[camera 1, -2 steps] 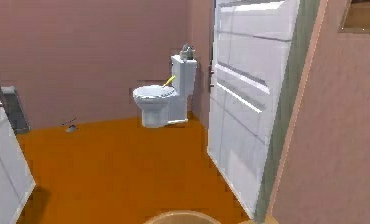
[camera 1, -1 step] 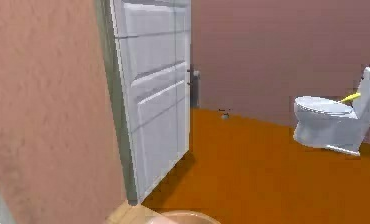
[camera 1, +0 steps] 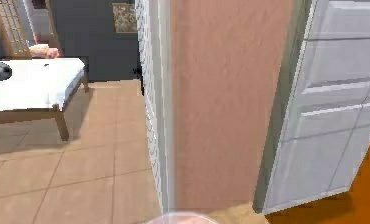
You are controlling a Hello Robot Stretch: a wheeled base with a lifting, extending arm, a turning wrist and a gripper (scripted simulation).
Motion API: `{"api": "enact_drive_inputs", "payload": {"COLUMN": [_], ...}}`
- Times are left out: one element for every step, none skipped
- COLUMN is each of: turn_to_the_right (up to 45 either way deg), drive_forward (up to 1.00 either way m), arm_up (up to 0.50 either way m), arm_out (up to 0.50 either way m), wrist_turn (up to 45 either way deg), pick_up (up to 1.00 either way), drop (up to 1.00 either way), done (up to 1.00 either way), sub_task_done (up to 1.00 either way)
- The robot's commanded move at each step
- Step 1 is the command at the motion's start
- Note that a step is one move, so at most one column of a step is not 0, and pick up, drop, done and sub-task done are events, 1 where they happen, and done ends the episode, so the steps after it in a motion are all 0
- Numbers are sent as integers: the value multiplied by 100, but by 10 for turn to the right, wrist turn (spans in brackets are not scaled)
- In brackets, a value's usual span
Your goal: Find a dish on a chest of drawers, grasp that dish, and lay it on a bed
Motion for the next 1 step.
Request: {"api": "enact_drive_inputs", "payload": {"turn_to_the_right": [-210], "drive_forward": [0], "arm_up": [0], "arm_out": [0], "wrist_turn": [0], "pick_up": [0], "drop": [0], "done": [0], "sub_task_done": [0]}}
